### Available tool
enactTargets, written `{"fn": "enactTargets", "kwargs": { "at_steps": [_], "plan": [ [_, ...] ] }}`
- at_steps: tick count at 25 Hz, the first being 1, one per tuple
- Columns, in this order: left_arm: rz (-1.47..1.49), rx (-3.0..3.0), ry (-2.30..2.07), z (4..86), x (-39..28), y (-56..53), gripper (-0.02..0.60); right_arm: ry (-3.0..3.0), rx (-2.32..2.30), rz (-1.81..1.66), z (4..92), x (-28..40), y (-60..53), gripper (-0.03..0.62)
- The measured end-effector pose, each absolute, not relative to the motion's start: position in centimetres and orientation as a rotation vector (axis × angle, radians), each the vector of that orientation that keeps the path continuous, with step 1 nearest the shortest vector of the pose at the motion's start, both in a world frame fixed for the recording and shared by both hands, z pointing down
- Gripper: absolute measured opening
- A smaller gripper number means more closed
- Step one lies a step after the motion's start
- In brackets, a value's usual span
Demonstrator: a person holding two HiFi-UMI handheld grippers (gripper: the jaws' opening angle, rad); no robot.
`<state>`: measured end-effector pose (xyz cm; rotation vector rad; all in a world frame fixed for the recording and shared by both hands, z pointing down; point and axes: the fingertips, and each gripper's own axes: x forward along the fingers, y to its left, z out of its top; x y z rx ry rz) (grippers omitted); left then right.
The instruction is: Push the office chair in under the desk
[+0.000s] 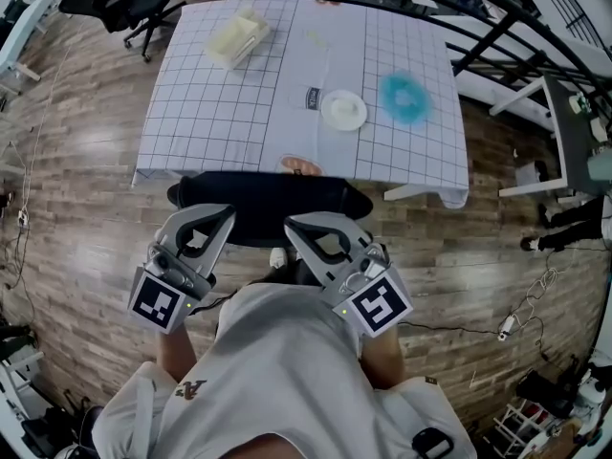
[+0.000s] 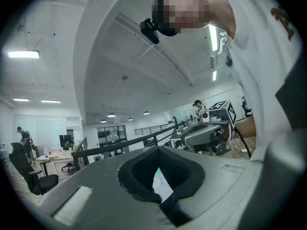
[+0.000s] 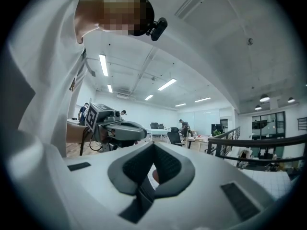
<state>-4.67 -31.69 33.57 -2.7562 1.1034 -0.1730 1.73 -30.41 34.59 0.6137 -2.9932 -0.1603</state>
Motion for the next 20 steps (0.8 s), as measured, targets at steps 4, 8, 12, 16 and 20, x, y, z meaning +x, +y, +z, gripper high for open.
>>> {"fn": "enactTargets", "kwargs": {
  "at_steps": [4,8,12,16,20],
  "plan": [
    [-0.173,-2.766,1.102,33.64,-4.73,-31.76,0.000,-2.998,0.609,-0.159,34.52,1.81,-30.58,0.002],
    [-0.153,-2.771,1.094,33.55,-4.77,-31.78,0.000,-3.001,0.611,-0.144,34.64,1.86,-30.68,0.002],
    [-0.156,-2.775,1.087,33.56,-4.82,-31.72,0.000,-3.006,0.616,-0.126,34.58,1.88,-30.75,0.002],
    [-0.139,-2.779,1.082,33.33,-4.82,-31.80,0.000,-2.997,0.611,-0.123,34.64,1.90,-30.84,0.002],
    [-0.139,-2.784,1.081,33.45,-4.85,-31.75,0.000,-2.992,0.613,-0.113,34.86,1.98,-30.88,0.002]
  ]
}}
